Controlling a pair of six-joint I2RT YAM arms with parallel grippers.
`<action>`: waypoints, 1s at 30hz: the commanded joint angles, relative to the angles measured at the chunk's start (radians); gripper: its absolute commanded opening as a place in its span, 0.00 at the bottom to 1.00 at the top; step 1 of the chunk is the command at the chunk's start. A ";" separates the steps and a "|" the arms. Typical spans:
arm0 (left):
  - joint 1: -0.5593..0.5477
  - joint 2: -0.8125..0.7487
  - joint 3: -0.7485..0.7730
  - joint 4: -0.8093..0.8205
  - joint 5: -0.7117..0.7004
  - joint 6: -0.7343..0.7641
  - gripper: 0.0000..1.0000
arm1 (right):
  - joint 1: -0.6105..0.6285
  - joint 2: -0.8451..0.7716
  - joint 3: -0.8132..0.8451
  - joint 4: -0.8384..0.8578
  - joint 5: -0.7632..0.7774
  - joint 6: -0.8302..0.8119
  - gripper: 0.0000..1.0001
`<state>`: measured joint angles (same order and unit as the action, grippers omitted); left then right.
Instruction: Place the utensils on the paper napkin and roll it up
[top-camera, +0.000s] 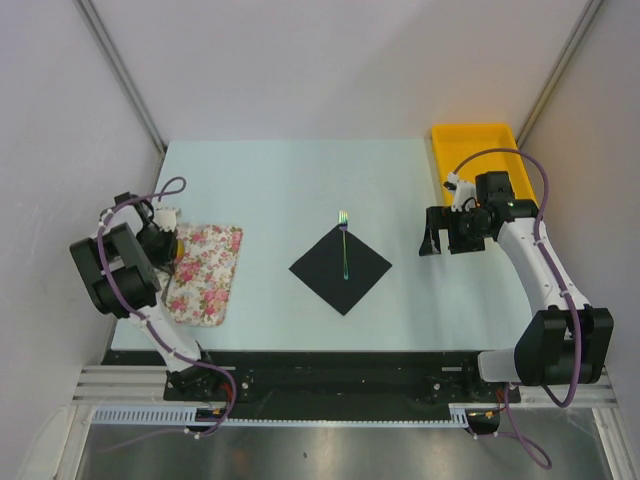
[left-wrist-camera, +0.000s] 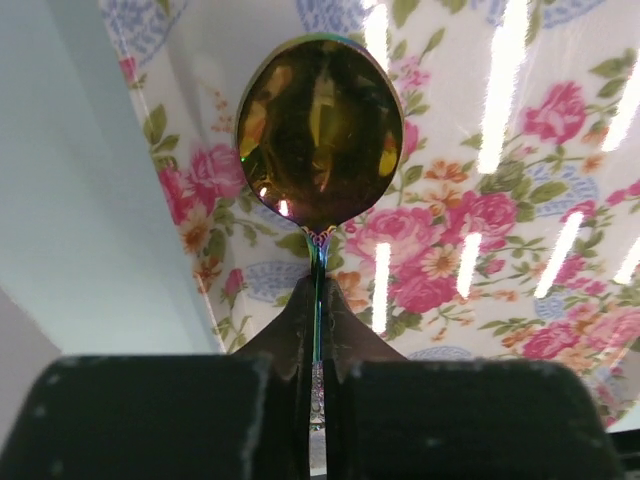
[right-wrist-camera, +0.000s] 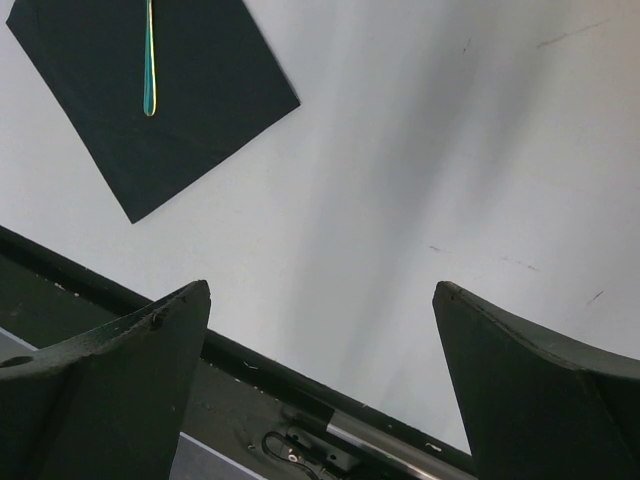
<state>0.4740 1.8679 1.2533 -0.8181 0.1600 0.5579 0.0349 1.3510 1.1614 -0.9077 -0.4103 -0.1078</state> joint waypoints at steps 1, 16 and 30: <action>0.006 -0.002 0.063 -0.062 0.146 -0.078 0.00 | -0.004 0.002 0.023 0.015 -0.012 0.005 1.00; -0.521 -0.282 0.254 -0.099 -0.028 -0.709 0.00 | -0.006 -0.024 0.029 0.033 -0.050 0.025 1.00; -0.983 -0.077 0.343 0.098 -0.068 -1.174 0.00 | -0.003 -0.046 0.014 0.076 -0.071 0.049 1.00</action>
<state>-0.4454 1.7164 1.5326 -0.8204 0.1226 -0.4576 0.0349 1.3304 1.1614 -0.8799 -0.4591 -0.0772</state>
